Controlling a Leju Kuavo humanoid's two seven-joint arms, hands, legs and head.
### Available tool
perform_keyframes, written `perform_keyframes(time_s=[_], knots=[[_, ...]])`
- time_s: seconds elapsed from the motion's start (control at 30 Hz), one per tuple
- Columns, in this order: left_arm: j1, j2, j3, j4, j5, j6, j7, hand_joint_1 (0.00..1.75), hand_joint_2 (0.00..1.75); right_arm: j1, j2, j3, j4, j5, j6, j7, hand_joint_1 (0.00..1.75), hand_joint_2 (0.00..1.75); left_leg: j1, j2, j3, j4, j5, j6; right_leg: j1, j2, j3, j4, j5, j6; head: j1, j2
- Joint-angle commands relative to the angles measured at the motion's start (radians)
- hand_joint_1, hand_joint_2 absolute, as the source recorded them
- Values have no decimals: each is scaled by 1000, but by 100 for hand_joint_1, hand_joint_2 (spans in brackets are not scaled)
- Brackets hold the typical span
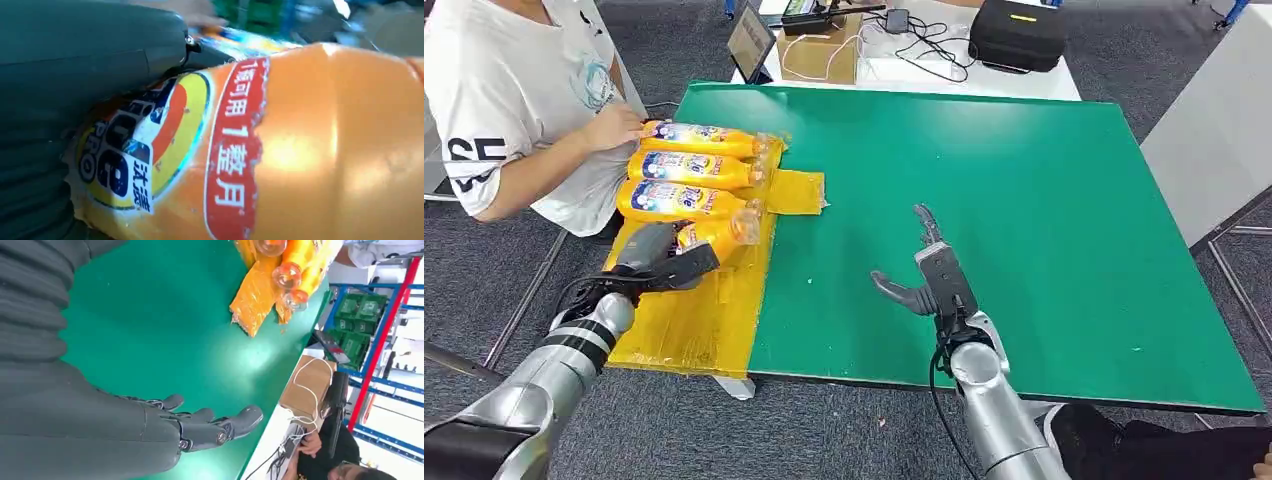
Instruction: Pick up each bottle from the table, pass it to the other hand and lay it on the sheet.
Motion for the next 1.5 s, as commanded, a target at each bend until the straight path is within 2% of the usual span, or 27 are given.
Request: perform_keyframes(time_s=[0.03,0.3,0.33,0.37,0.67,0.97,1.0,1.27,1.4,1.5], knots=[[-27,47,-177,160,-126,-36,-29,175,175,-51,-35,-1,53,-15,27,-11,0,175,1,3,8,0,-3,-1,1,2,7,-1,-2,-2,0,0],[-52,46,-230,178,-173,-70,-24,175,175,-80,-30,23,89,-9,38,-5,0,175,1,4,8,0,-2,-1,1,3,6,0,-1,-2,0,0],[-52,43,-239,182,-179,-73,-30,117,175,-84,-29,27,95,-9,41,-5,0,175,1,4,10,0,-3,-2,2,3,8,0,-2,-2,0,0],[-51,41,-242,181,-181,-69,-29,3,175,-85,-30,29,97,-8,42,-4,0,175,2,4,10,0,-4,-2,2,3,9,0,-2,-3,0,0],[-35,25,-225,176,-159,-38,-27,0,175,-97,-25,46,118,1,45,4,0,175,1,1,7,-1,-2,-1,1,1,7,0,-1,-1,0,0],[15,20,-167,157,-100,2,-56,0,175,-49,-24,38,108,4,28,9,0,175,1,1,10,-1,-3,-2,1,1,10,-1,-2,-2,0,0],[24,14,-150,150,-83,15,-67,0,0,-46,-26,36,114,4,31,8,0,175,0,0,9,-2,-2,-1,0,1,9,-1,-1,-2,-1,0],[32,7,-126,140,-58,19,-88,0,0,-48,-31,30,116,4,31,7,0,175,1,0,10,-1,-2,-1,1,1,10,-1,-2,-2,0,0],[53,1,-28,77,59,-20,-177,0,0,-55,-33,23,105,5,41,5,0,175,0,0,9,-1,-1,-1,0,1,8,-1,-1,-1,0,0],[86,-3,66,-19,181,-103,-251,0,0,-60,-32,17,112,5,49,3,0,175,0,-1,7,-1,-1,-1,0,0,7,-1,-1,-1,0,0]])
